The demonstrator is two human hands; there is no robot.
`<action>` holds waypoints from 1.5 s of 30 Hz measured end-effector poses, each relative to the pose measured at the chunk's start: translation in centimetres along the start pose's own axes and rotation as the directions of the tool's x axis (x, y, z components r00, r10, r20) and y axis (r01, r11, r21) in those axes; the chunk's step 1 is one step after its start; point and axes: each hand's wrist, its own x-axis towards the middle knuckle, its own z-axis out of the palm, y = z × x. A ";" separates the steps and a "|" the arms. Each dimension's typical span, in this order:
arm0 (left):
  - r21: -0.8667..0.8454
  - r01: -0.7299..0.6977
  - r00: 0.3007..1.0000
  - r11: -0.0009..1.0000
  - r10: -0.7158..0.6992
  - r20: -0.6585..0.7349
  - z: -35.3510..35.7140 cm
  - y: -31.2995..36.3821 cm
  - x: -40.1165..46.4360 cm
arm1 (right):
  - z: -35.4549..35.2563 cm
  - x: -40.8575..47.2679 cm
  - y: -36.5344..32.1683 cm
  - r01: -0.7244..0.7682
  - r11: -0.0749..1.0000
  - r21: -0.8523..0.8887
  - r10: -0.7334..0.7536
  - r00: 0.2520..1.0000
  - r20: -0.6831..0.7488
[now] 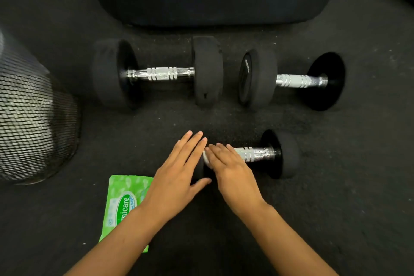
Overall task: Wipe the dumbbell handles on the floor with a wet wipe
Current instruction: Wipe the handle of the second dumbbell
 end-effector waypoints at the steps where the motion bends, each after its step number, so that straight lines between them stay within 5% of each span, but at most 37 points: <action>1: -0.007 0.002 1.000 1.000 -0.002 0.002 0.0 0.0 -0.1 | -0.2 -0.5 0.1 0.012 0.999 -0.034 -0.013 1.000 -0.020; 5: -0.014 -0.005 1.000 1.000 0.006 0.002 0.1 0.0 -0.2 | -0.5 1.7 0.1 -0.099 0.995 -0.013 0.099 0.995 0.009; 10: -0.024 -0.008 1.000 1.000 0.009 0.010 0.0 -0.4 -0.1 | -0.2 0.5 0.3 -0.007 1.000 0.028 0.007 1.000 0.011; 45: -0.043 0.006 1.000 0.999 -0.006 0.015 -0.4 -0.3 0.3 | -1.4 2.5 -0.3 -0.062 0.982 0.179 0.048 0.995 0.082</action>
